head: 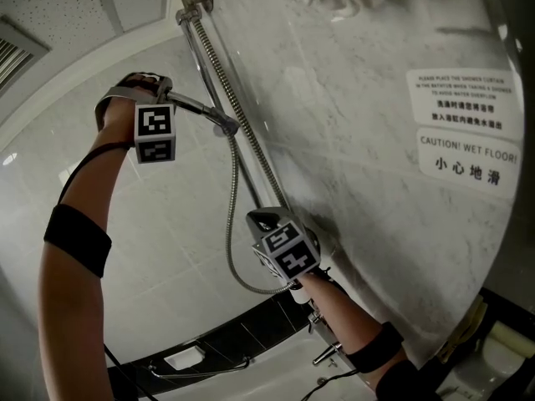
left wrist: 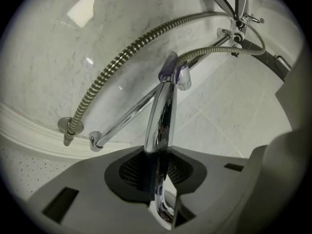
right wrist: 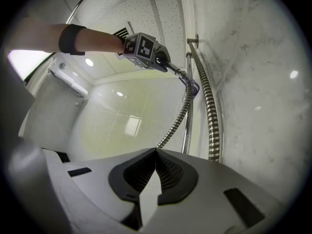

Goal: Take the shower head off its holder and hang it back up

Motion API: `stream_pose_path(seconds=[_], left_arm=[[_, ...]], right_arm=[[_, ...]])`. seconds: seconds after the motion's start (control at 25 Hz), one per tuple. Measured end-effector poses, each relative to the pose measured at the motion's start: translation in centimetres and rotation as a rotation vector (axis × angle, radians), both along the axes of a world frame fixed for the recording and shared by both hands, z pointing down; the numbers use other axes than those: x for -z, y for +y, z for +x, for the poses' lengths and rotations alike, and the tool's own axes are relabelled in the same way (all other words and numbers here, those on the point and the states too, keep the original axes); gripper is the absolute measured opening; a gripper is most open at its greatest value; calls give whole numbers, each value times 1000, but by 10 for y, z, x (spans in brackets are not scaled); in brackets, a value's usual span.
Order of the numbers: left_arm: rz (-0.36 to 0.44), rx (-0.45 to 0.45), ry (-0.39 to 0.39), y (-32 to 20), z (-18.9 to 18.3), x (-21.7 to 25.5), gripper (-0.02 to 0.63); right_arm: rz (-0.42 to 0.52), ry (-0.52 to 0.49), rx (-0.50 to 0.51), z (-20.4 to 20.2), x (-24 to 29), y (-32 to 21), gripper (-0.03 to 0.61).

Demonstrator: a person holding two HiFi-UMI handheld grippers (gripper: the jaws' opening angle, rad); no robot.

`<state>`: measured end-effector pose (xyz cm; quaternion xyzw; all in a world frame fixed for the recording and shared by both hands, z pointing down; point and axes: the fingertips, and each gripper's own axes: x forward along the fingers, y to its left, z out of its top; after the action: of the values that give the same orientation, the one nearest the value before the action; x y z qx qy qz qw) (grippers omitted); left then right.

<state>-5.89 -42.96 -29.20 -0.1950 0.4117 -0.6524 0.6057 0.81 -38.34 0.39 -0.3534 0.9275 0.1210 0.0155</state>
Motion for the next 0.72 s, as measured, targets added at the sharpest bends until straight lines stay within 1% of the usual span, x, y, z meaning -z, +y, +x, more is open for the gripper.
stream_pose_path(seconds=[0.16,0.4,0.48,0.52,0.6,0.72], left_arm=[[15,-24,-7,0,3,0,89],[46,-49,-7,0,4,1,98],[44,-72,0,1,7,-1,114],[42,-82,3,2,8,-2,132],[36,-96,18,3,9,-5,203],[33,-102,36,7,7,-6,206]], right_arm=[[23,16,-10,-5,-8,-11,23],[0,13,-3,-5,-8,-6,23],[7,16,-5,-6,-9,-7,23],[12,18,-9,-5,-10,-9,23],[16,20,-15,-4,-12,-11,23],[16,19,-14,-5,-13,-11,23]])
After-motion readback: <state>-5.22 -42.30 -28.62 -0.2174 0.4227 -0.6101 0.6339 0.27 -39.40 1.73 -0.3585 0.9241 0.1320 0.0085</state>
